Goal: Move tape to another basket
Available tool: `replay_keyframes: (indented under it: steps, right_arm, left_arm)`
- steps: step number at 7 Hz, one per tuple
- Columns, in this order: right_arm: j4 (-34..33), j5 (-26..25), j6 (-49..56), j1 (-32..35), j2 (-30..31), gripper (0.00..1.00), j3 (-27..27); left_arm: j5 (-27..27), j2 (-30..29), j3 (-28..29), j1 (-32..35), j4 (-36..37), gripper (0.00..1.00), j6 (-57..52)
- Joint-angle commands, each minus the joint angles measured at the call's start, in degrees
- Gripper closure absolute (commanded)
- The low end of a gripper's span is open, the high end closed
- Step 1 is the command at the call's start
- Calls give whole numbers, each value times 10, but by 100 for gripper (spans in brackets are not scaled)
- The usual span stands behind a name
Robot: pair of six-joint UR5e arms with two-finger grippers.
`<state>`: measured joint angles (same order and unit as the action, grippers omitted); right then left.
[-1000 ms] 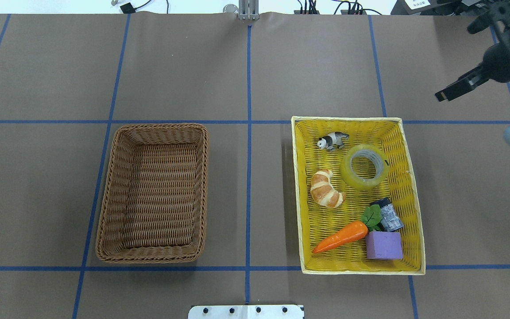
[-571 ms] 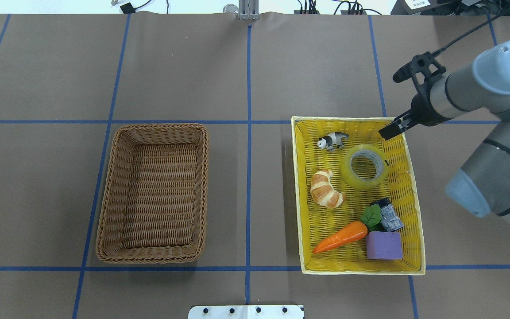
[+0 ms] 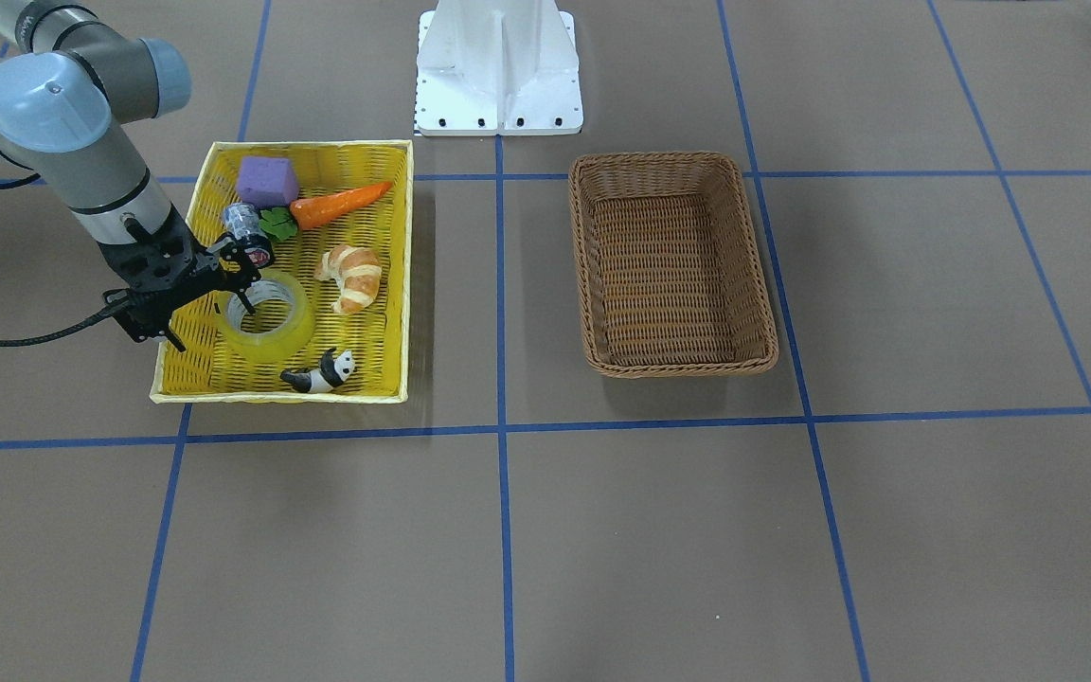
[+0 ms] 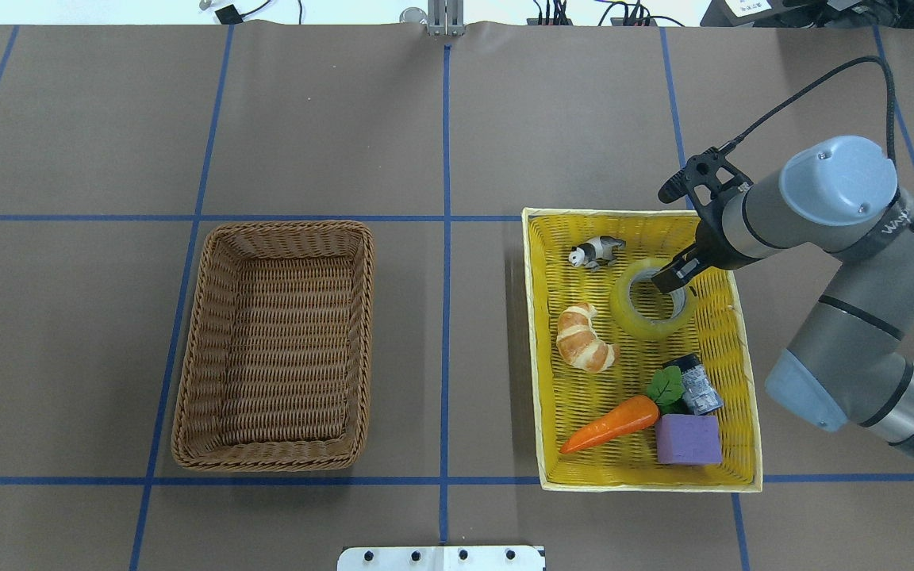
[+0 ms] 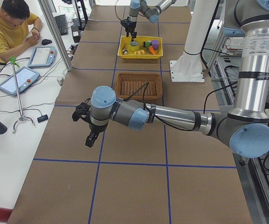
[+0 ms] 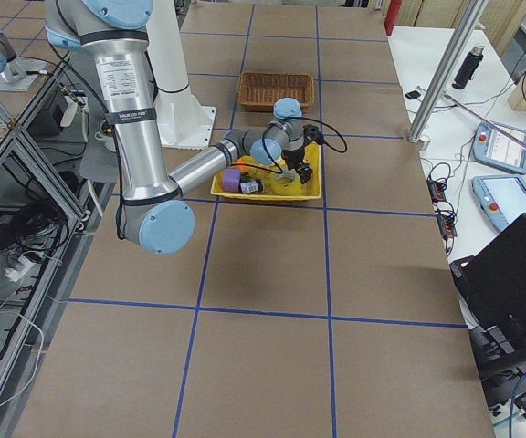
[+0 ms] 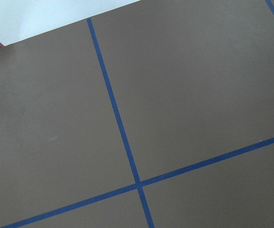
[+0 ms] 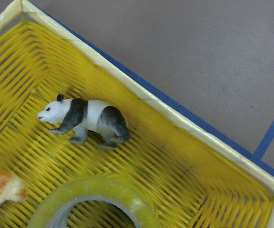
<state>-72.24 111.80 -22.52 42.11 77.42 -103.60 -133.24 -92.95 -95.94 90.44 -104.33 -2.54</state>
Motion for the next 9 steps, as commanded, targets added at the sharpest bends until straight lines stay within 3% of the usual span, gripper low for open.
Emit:
replay_keyframes:
  steps: [1, 2, 3, 4, 7, 9]
  right_arm:
    - [0, -1, 11, -20, -2, 30, 27]
    - [0, -2, 12, -32, -1, 43, 28]
    - [0, -2, 17, -34, -1, 76, 26]
    - [-1, -4, 26, -33, 0, 100, 24]
    - [-4, -2, 30, 34, 5, 100, 15]
    - [-4, 7, 19, 89, 1, 100, -21]
  left_arm:
    - [0, 0, 0, 0, -1, 1, 0]
    - [0, 1, 0, 0, -1, 1, 0]
    - [0, 2, 0, 0, -1, 1, 0]
    - [0, 2, 0, 0, -1, 1, 0]
    - [-1, 3, 0, 0, -1, 1, -1]
    - [-1, 3, -1, 0, -3, 1, -3]
